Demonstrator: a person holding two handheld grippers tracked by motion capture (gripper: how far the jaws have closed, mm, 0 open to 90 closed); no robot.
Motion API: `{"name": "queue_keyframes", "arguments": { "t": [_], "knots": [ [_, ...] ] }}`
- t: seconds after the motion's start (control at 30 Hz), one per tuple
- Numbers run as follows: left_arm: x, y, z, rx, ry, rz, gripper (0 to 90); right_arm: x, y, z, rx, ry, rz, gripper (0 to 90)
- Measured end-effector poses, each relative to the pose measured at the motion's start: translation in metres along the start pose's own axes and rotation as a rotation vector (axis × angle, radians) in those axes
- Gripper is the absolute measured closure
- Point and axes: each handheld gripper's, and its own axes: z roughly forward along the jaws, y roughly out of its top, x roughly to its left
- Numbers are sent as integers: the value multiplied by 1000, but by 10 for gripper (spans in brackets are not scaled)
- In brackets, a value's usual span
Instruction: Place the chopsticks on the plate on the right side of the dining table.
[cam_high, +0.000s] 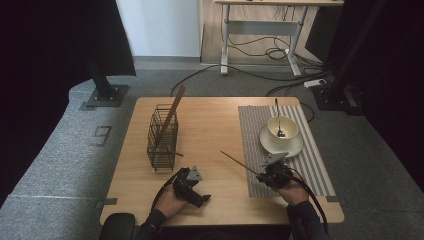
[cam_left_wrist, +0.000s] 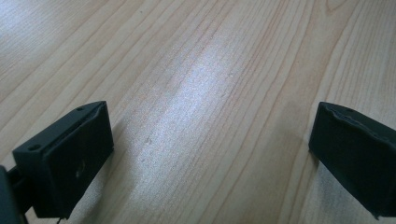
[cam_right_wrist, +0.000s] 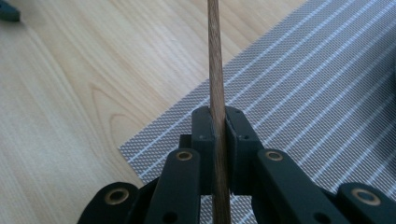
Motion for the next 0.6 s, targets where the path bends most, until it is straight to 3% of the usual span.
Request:
{"name": "queue_keyframes", "arguments": {
  "t": [0.6],
  "knots": [
    [0, 0, 0, 1, 0, 0, 0, -34, -12, -9, -14, -87, 126, 830]
  ]
}}
